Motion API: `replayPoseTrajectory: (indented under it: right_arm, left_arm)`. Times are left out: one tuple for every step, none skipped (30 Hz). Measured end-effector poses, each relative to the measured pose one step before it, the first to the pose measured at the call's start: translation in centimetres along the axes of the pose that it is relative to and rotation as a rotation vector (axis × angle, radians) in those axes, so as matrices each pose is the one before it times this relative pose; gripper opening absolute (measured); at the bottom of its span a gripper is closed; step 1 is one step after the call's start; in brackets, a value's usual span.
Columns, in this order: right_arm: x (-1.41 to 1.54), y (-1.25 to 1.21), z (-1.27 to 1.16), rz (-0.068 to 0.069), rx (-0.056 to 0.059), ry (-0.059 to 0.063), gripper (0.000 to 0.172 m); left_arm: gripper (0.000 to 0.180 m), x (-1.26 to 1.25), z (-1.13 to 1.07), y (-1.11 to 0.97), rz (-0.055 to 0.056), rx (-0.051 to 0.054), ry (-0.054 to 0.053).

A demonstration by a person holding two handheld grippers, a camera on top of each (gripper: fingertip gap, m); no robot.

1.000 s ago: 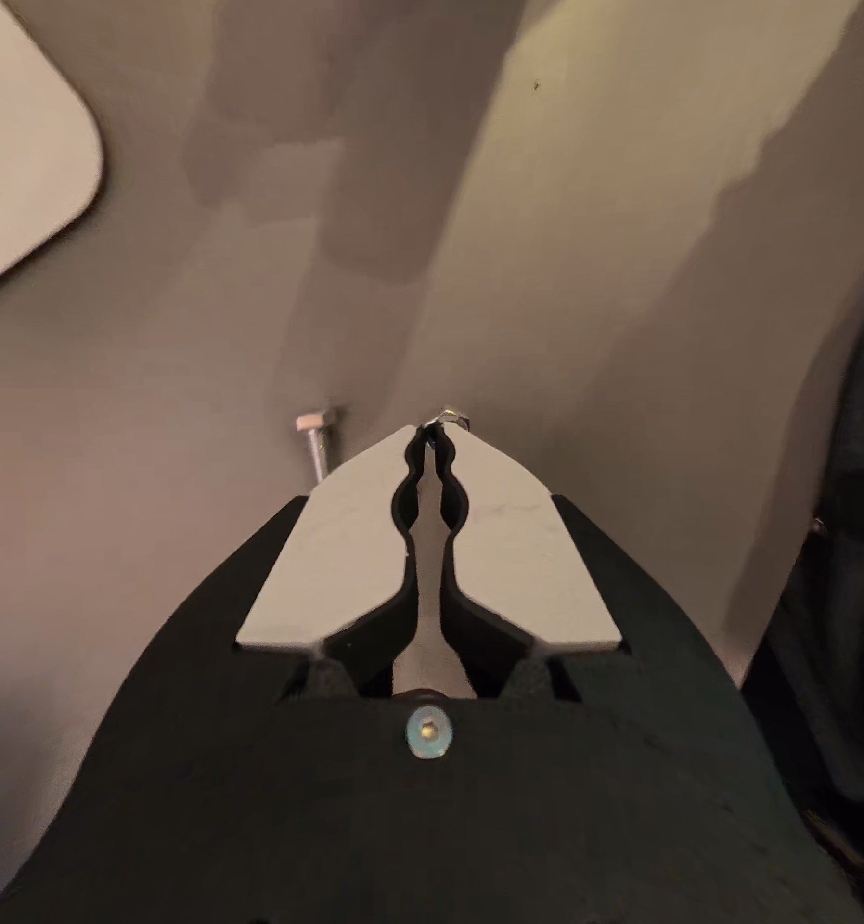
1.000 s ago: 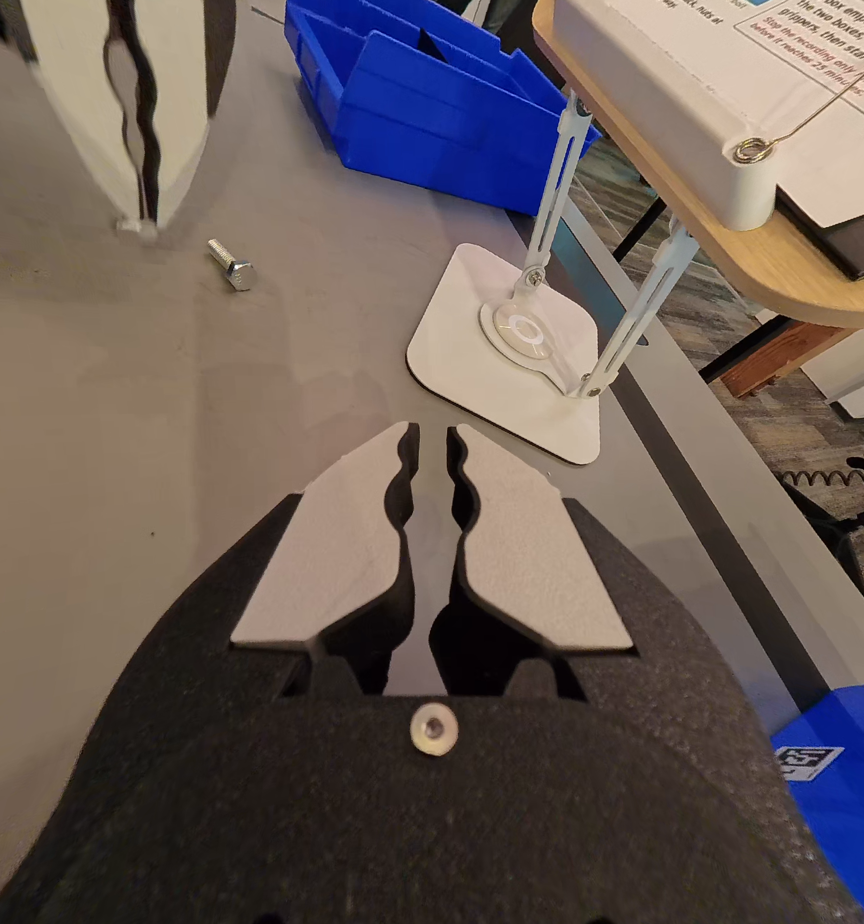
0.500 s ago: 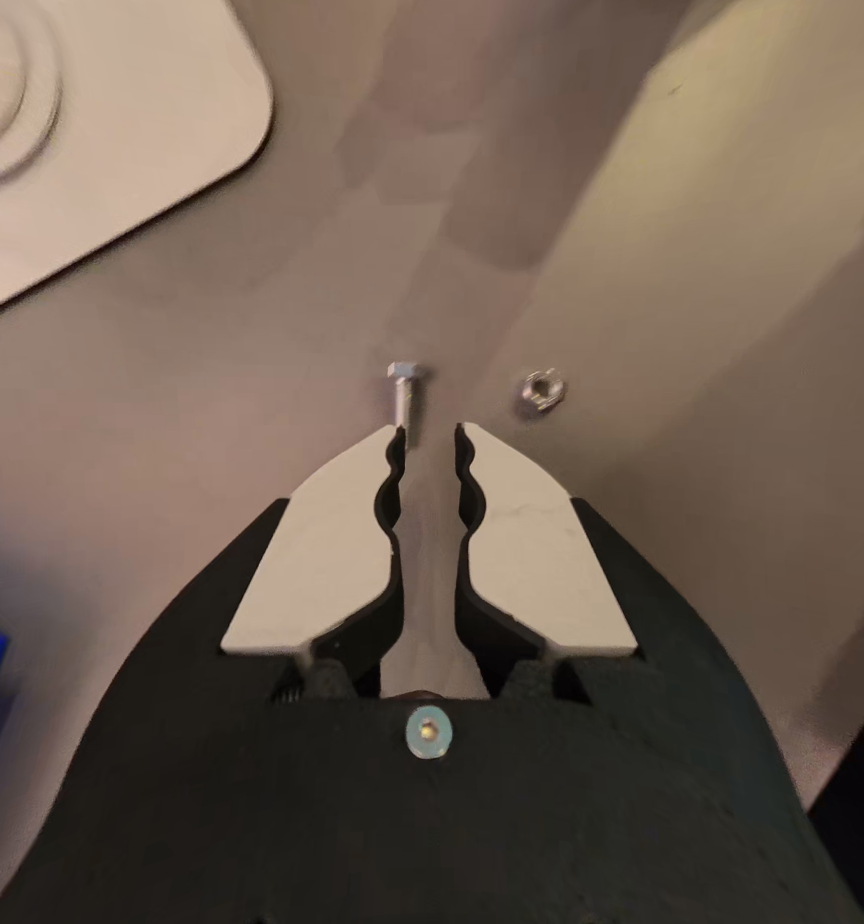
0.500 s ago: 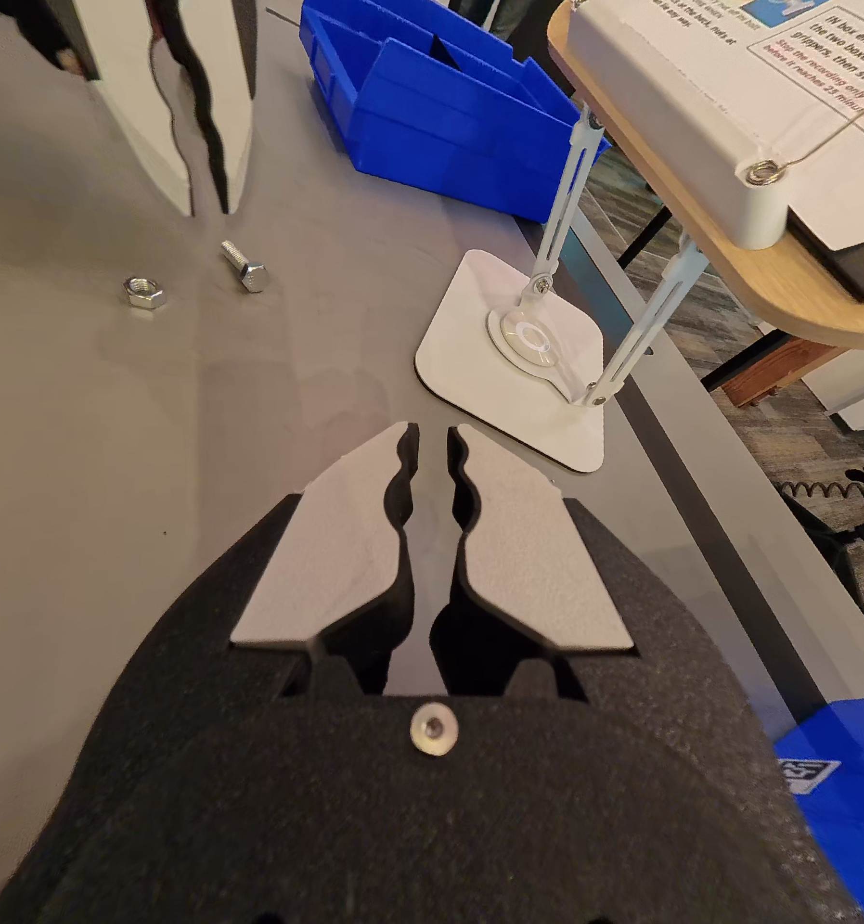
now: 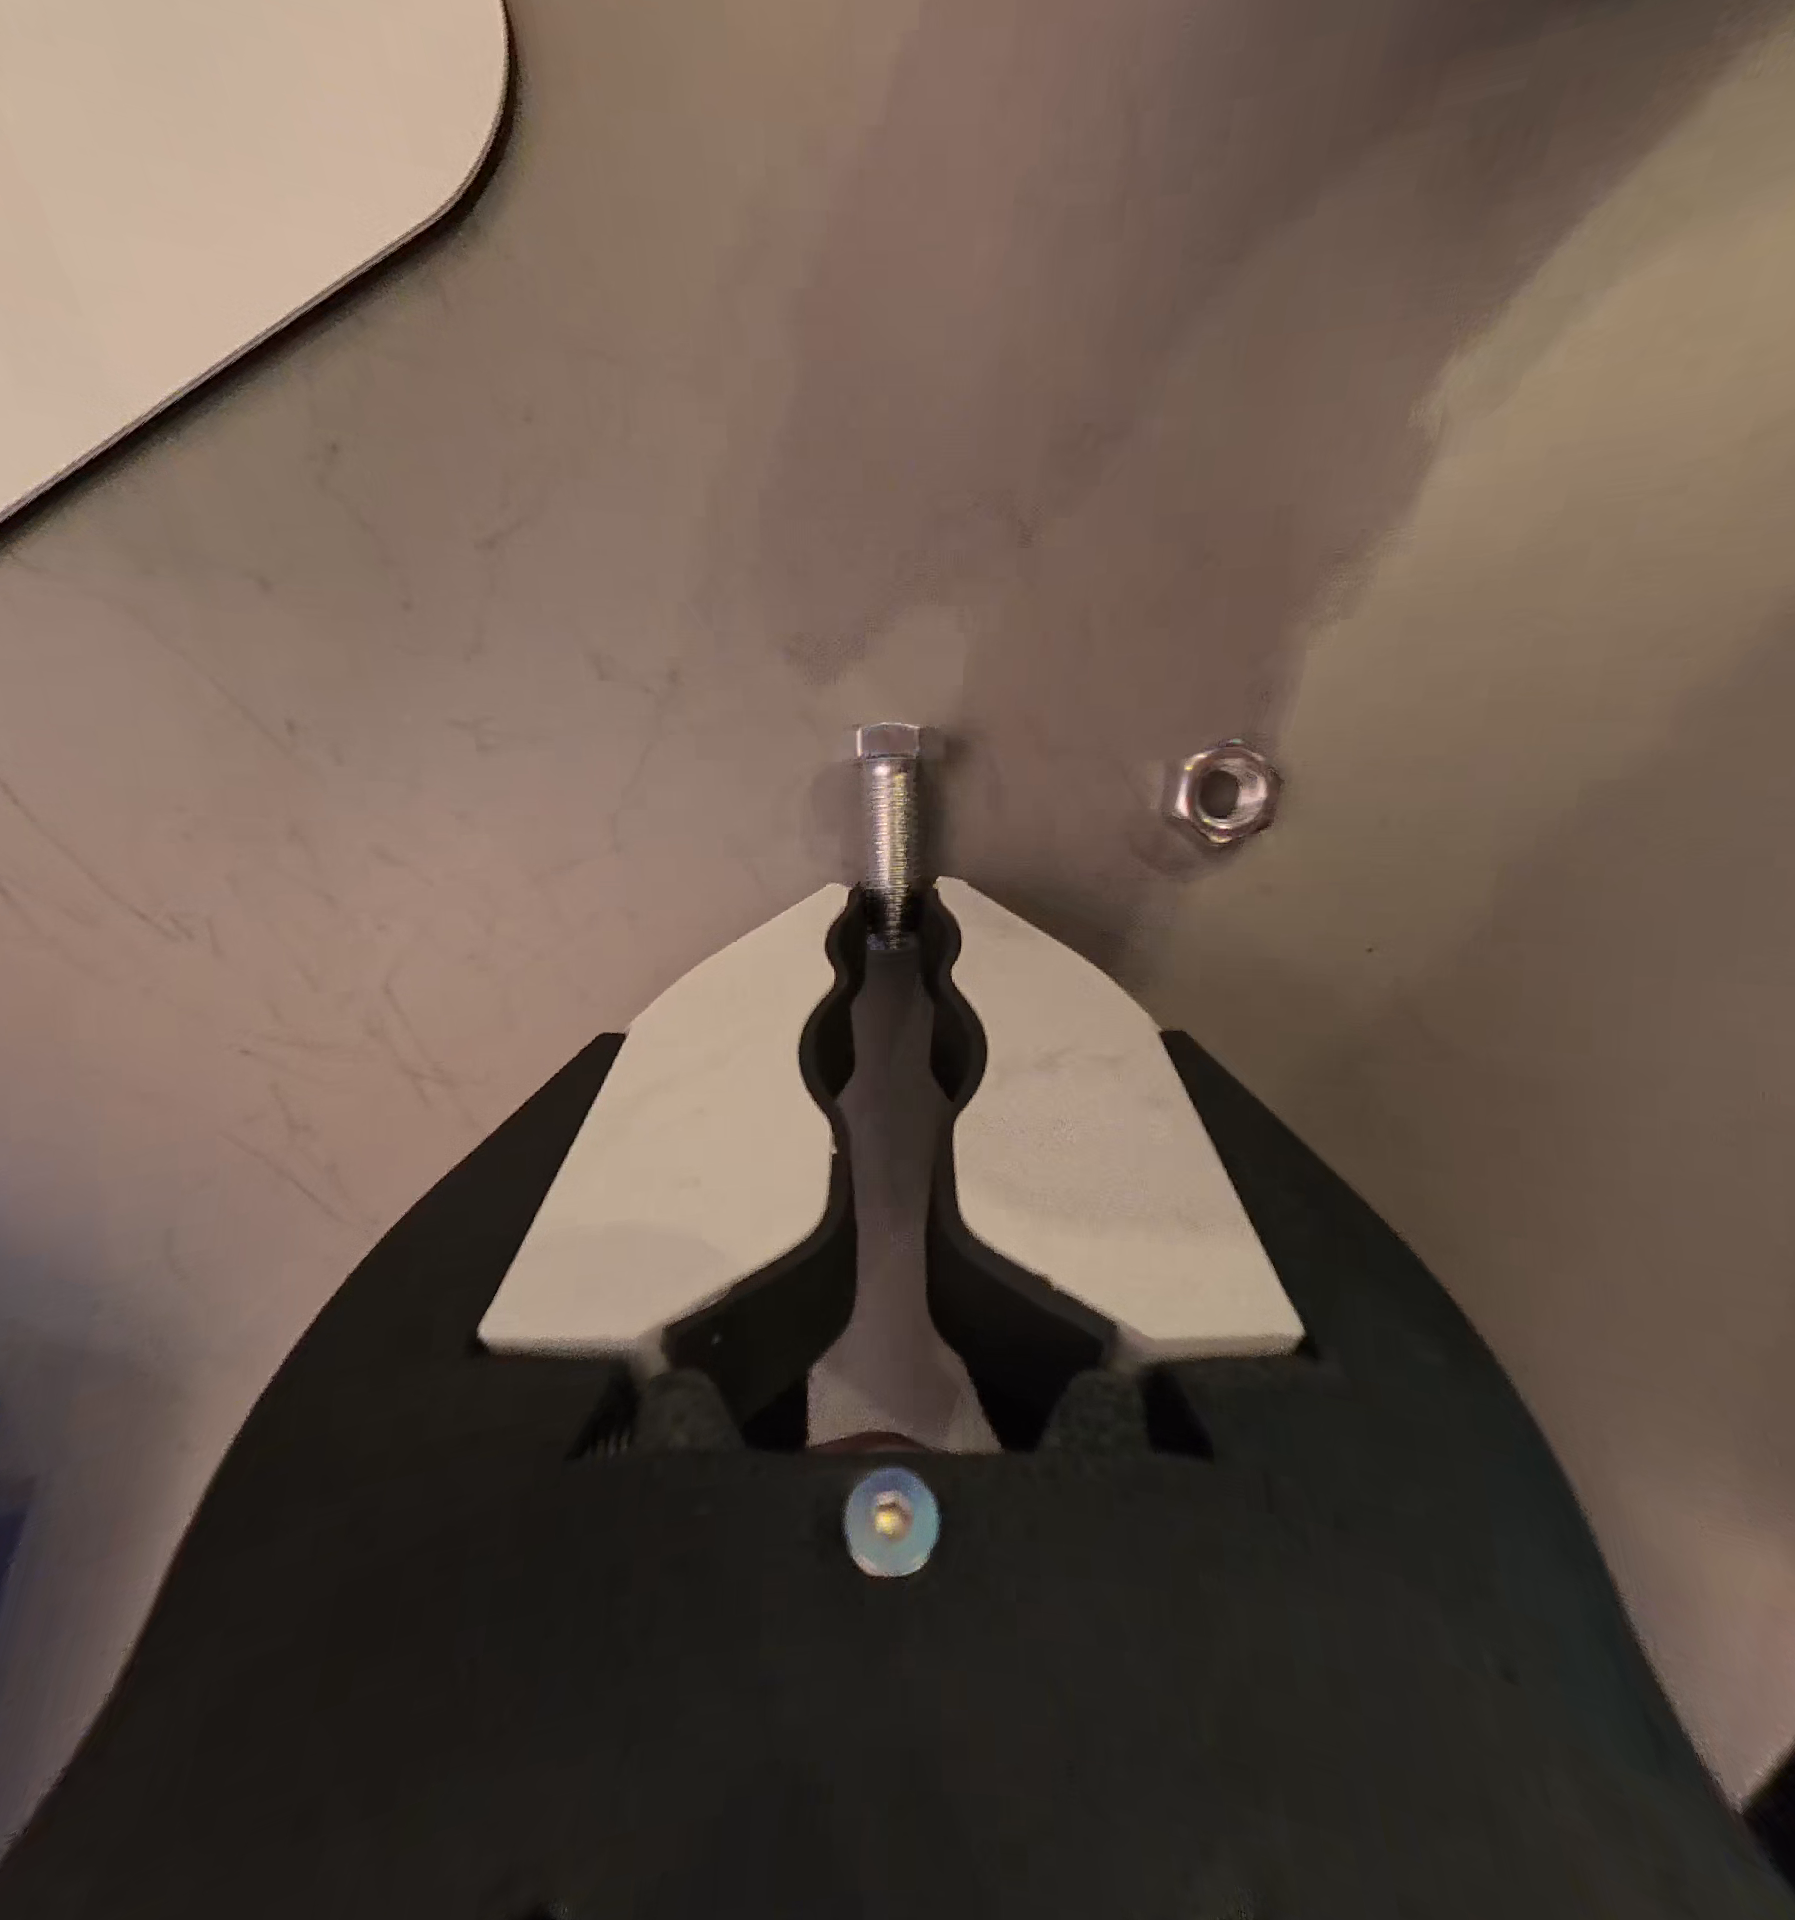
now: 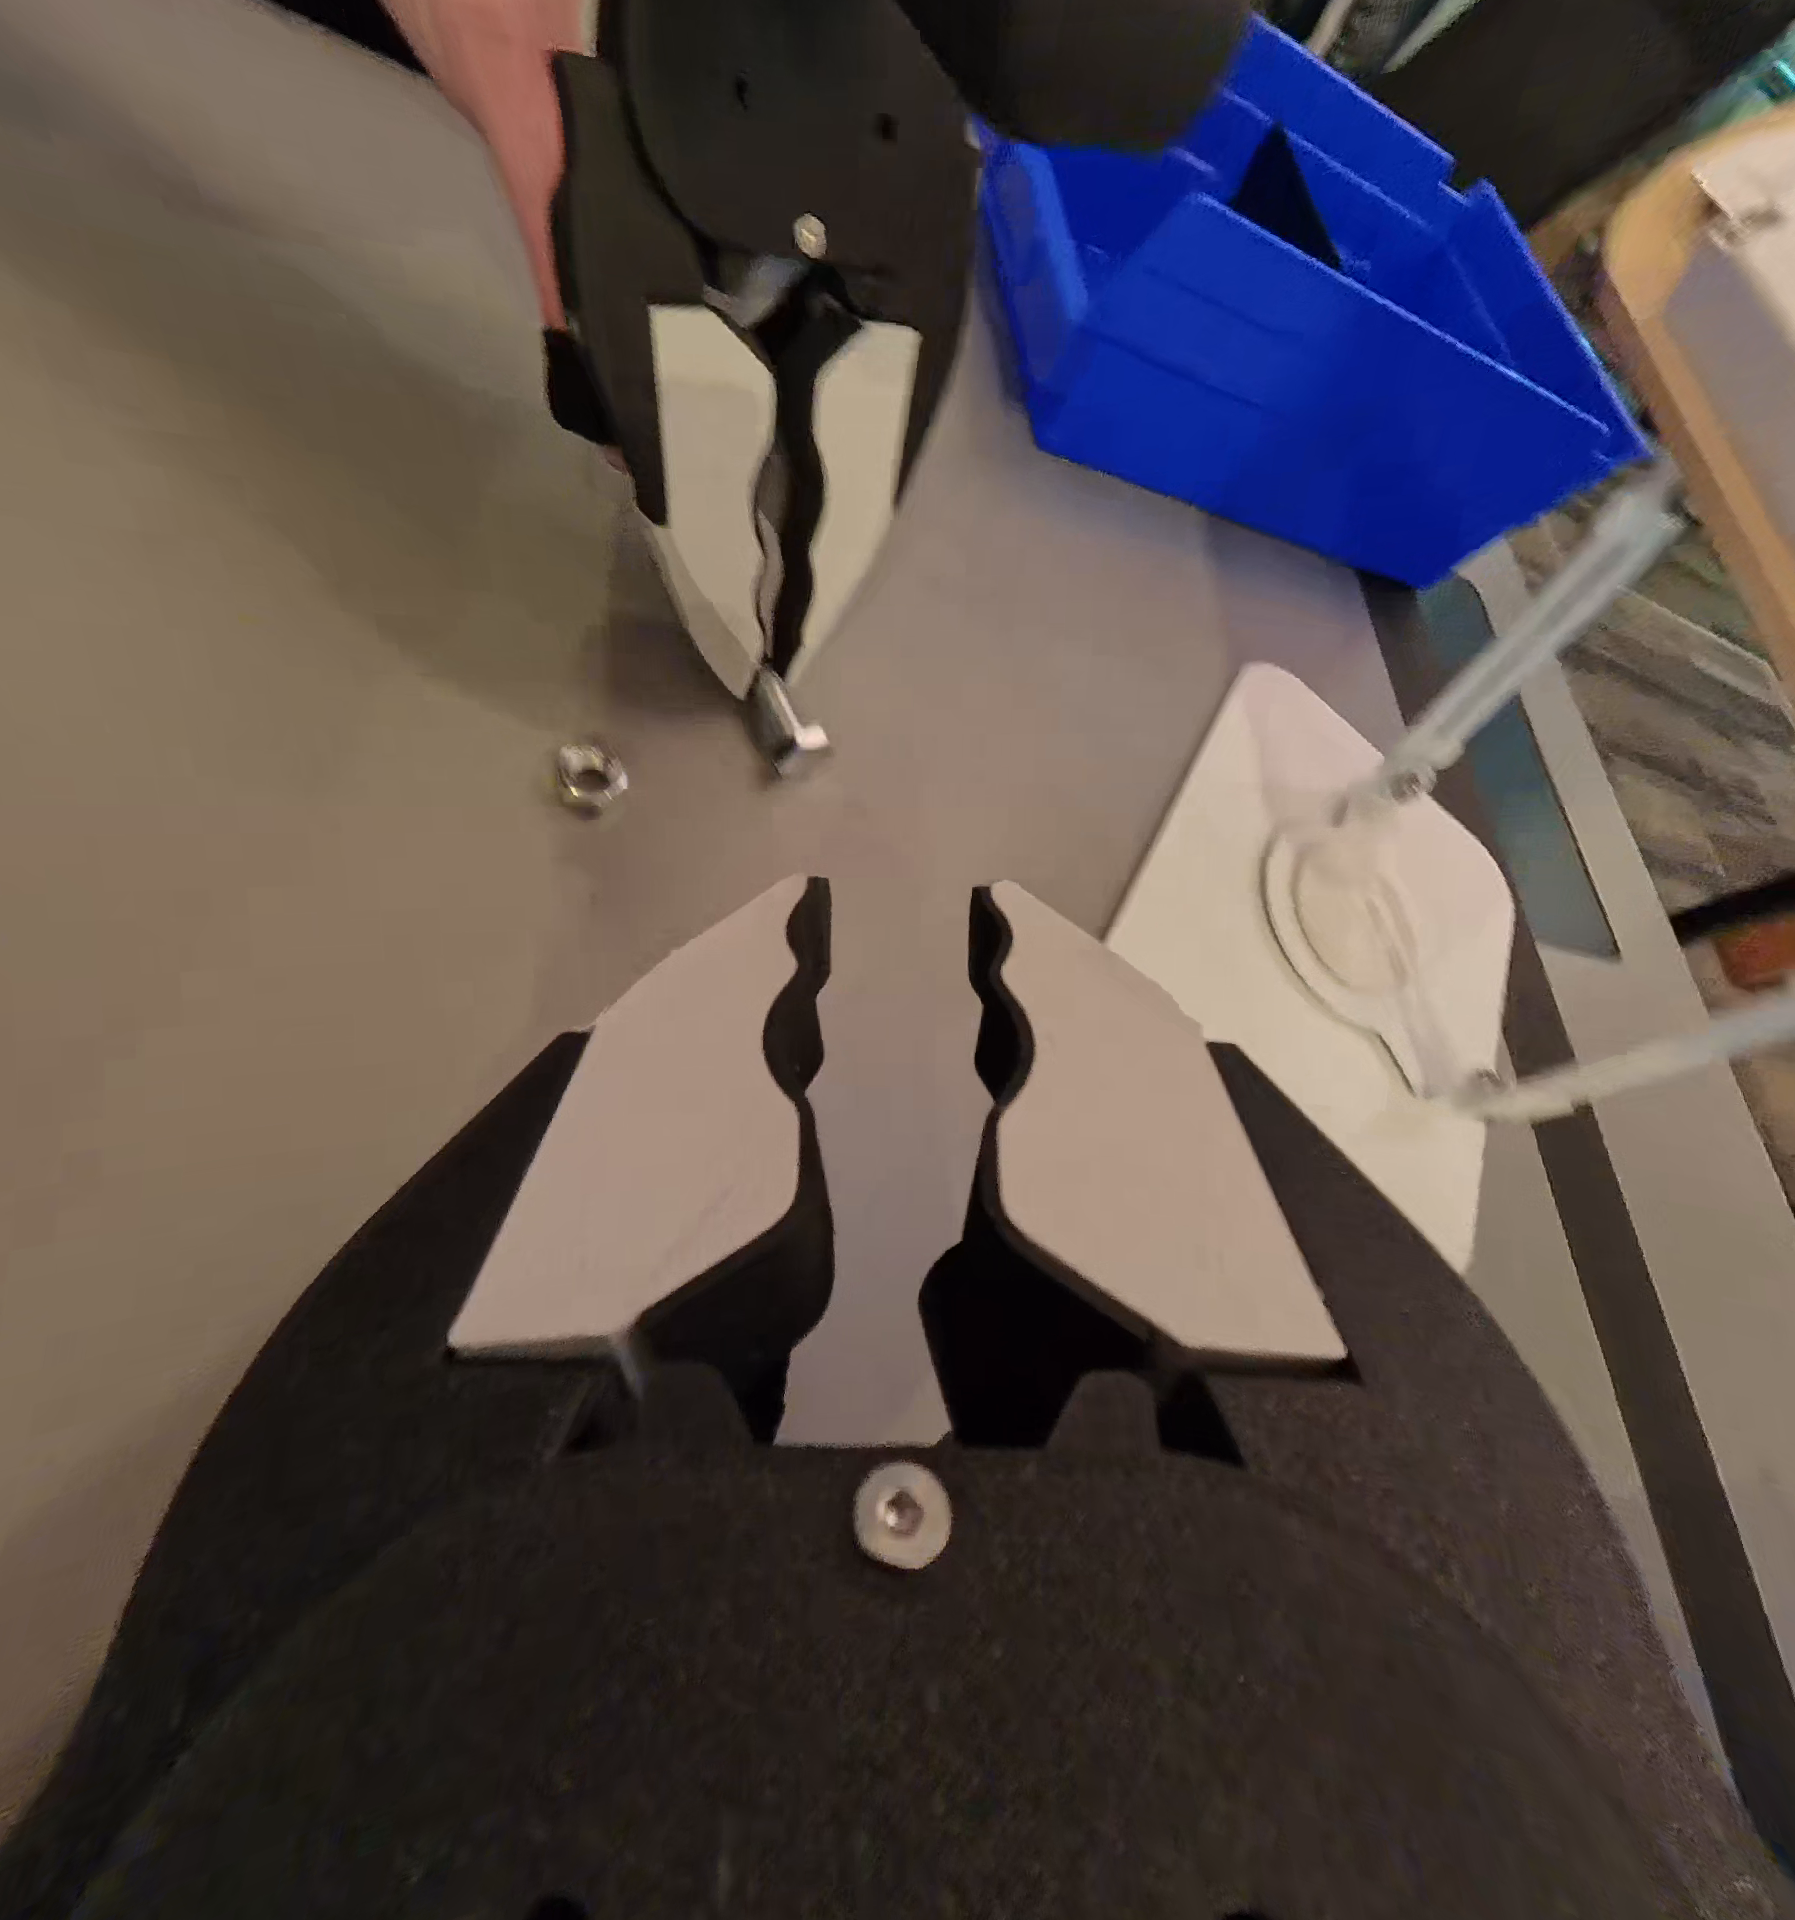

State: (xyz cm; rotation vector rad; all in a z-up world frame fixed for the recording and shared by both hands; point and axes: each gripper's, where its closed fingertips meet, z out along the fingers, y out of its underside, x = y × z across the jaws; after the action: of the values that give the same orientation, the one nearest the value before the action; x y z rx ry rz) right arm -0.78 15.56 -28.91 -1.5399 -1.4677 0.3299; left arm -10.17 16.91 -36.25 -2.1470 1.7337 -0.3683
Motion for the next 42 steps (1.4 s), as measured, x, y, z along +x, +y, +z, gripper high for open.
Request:
replayPoseTrajectory:
  right_arm:
    - [-0.396, -0.539, 0.821, -0.0163, -0.005, -0.0185, 0.027]
    - [-0.343, -0.302, 0.864, -0.0203, -0.0142, -0.019, 0.028]
    - [-0.203, -0.086, 0.843, -0.0249, -0.0211, -0.0121, 0.029]
    - [-0.019, -0.055, 0.716, -0.031, -0.0162, 0.0009, 0.031]
    - [-0.139, -0.106, 0.579, -0.0319, -0.0081, -0.0059, 0.033]
    - [-0.325, -0.103, 0.47, -0.0215, -0.0062, -0.0195, 0.033]
    - [-0.225, -0.103, 0.394, -0.0076, -0.0056, -0.0137, 0.033]
    - [-0.158, -0.033, 0.348, -0.0056, -0.0081, -0.008, 0.033]
    - [-0.1, 0.048, 0.294, -0.0108, -0.0126, -0.0024, 0.033]
    - [-0.038, 0.092, 0.219, -0.0132, -0.0116, 0.0042, 0.033]
    - [0.041, 0.107, 0.157, -0.0076, -0.0088, 0.0079, 0.032]
    - [0.015, 0.108, 0.088, -0.0003, -0.004, 0.0047, 0.028]
    - [0.101, 0.025, -0.02, 0.0043, 0.0047, 0.0087, 0.02]
    - [0.085, 0.013, -0.063, 0.0046, 0.0059, 0.0059, 0.019]
    - [0.086, -0.01, -0.061, 0.0083, 0.0056, 0.0038, 0.019]
    - [0.111, -0.054, -0.088, 0.0115, 0.0083, 0.0047, 0.019]
    - [0.191, -0.117, -0.133, 0.0204, 0.0169, 0.006, 0.019]
    - [0.283, -0.186, -0.18, 0.0412, 0.0272, 0.0021, 0.019]
    - [0.26, -0.236, -0.212, 0.0593, 0.0339, -0.0088, 0.019]
    - [0.264, -0.23, -0.242, 0.0588, 0.036, -0.0121, 0.019]
    - [0.325, -0.329, -0.297, 0.0501, 0.0439, -0.0047, 0.019]
    - [0.33, -0.429, -0.333, 0.0515, 0.0514, -0.0034, 0.019]
    - [0.242, -0.469, -0.312, 0.0629, 0.0518, -0.0125, 0.019]
    - [0.267, -0.575, -0.309, 0.0659, 0.0582, -0.0105, 0.019]
    - [0.155, -0.661, -0.299, 0.0606, 0.0621, -0.017, 0.019]
    - [-0.087, -0.539, -0.2, 0.0465, 0.048, -0.0288, 0.019]
    - [-0.008, -0.334, -0.132, 0.0248, 0.0285, -0.0132, 0.019]
    - [0.067, -0.307, -0.117, 0.0111, 0.0256, 0.0006, 0.019]
    - [-0.073, -0.3, -0.101, 0.0157, 0.0246, -0.0112, 0.019]
    - [-0.073, -0.202, -0.049, 0.025, 0.0185, -0.0136, 0.019]
    - [0.023, -0.098, -0.026, 0.0211, 0.0123, -0.0055, 0.019]
    - [-0.073, 0.049, 0.024, 0.0074, 0.0017, -0.0084, 0.019]
    - [-0.135, 0.1, 0.048, -0.0055, -0.0041, -0.0068, 0.019]
    - [-0.106, -0.069, 0.013, -0.0006, 0.0078, -0.0039, 0.019]
    - [-0.09, -0.163, 0.0, 0.013, 0.0135, -0.0088, 0.019]
    - [0.0, -0.054, 0.004, 0.0122, 0.0064, -0.0055, 0.019]
    - [0.051, 0.048, 0.009, 0.0017, 0.0013, 0.0002, 0.019]
    - [-0.049, 0.057, 0.022, 0.0017, -0.0002, -0.0054, 0.019]
    - [-0.109, -0.02, 0.015, 0.0111, 0.0054, -0.0104, 0.019]
    - [-0.059, -0.053, 0.019, 0.0104, 0.0064, -0.0068, 0.019]
    - [-0.021, 0.022, 0.025, 0.0005, 0.0006, -0.0006, 0.019]
    - [0.03, 0.046, 0.057, -0.0014, -0.0014, 0.0038, 0.019]
  left_arm:
    - [0.009, 0.248, -0.255, -0.095, 0.0072, -0.0174, 0.0086]
    - [0.009, 0.171, -0.32, -0.235, 0.0104, -0.0115, -0.0012]
    - [0.009, 0.29, -0.363, -0.428, 0.0092, 0.0014, 0.0051]
    - [0.009, 0.447, -0.344, -0.488, -0.0007, 0.0036, 0.0185]
    - [0.009, 0.289, -0.313, -0.412, -0.001, -0.0024, 0.0084]
    - [0.009, -0.022, -0.365, -0.413, 0.0098, 0.0002, -0.0129]
    - [0.009, 0.034, -0.428, -0.511, 0.0092, 0.0114, -0.0037]
    - [0.009, 0.318, -0.396, -0.506, -0.0012, 0.0131, 0.0209]
    - [0.009, 0.285, -0.344, -0.492, -0.0025, 0.0132, 0.0168]
    - [0.009, 0.056, -0.276, -0.503, 0.0037, 0.0165, -0.0016]
    - [0.009, 0.101, -0.169, -0.278, 0.0051, 0.003, 0.0025]
    - [0.009, 0.182, -0.084, -0.209, -0.001, 0.0014, 0.011]
    - [0.009, 0.081, -0.062, -0.244, -0.0006, 0.0087, 0.0049]
    - [0.009, -0.046, -0.026, -0.075, 0.0033, 0.0008, -0.0062]
    - [0.009, -0.016, -0.066, -0.106, 0.0022, 0.0054, -0.004]
    - [0.009, -0.03, -0.153, -0.177, 0.0035, 0.0104, -0.0054]
    - [0.009, -0.112, -0.226, -0.239, 0.0032, 0.018, -0.0092]
    - [0.009, -0.223, -0.341, -0.362, -0.0033, 0.0303, -0.0132]
    - [0.01, -0.252, -0.431, -0.467, -0.0094, 0.0422, -0.0108]
    - [0.017, -0.371, -0.477, -0.499, -0.0187, 0.0516, -0.0111]
    - [0.021, -0.34, -0.507, -0.588, -0.0184, 0.0635, -0.0053]
    - [0.021, -0.066, -0.49, -0.719, -0.0158, 0.0826, 0.0099]
    - [0.02, -0.116, -0.327, -0.638, -0.0325, 0.08, 0.0085]
    - [0.02, -0.337, -0.17, -0.461, -0.042, 0.0677, -0.0028]
    - [0.021, 0.045, -0.014, -0.341, -0.0327, 0.0601, 0.0221]
    - [0.022, 0.223, -0.008, -0.526, -0.0317, 0.0673, 0.0286]
    - [0.02, 0.136, 0.013, -0.635, -0.023, 0.0739, 0.0163]
    - [0.02, 0.045, 0.145, -0.353, -0.0175, 0.0478, 0.0093]
    - [0.02, 0.114, 0.227, -0.146, -0.0147, 0.0291, 0.0139]
    - [0.018, 0.36, 0.228, -0.206, -0.006, 0.032, 0.0274]
    - [0.016, 0.309, 0.284, -0.008, -0.0004, 0.0131, 0.0205]
    - [0.016, -0.184, 0.229, 0.113, 0.0033, -0.002, -0.0157]
    - [0.015, -0.176, 0.078, -0.191, 0.0152, 0.0197, -0.0177]
    - [0.012, 0.238, 0.042, -0.314, 0.0059, 0.0269, 0.0158]
    - [0.01, 0.247, 0.103, -0.158, -0.0124, 0.0116, 0.0223]
    - [0.01, 0.011, 0.104, -0.042, -0.0129, 0.0029, 0.0082]
    - [0.01, -0.037, 0.053, 0.013, -0.0023, -0.0008, 0.0035]
    - [0.009, 0.041, 0.038, 0.05, -0.0013, -0.0063, 0.0059]
    - [0.009, 0.085, 0.015, -0.048, 0.0034, -0.0033, 0.0012]
    - [0.009, 0.083, 0.025, -0.066, 0.0104, -0.0019, -0.0048]
    - [0.009, 0.033, 0.027, 0.016, 0.0094, -0.0135, -0.0055]
    - [0.009, -0.059, -0.004, 0.045, 0.0107, -0.0171, -0.0105]
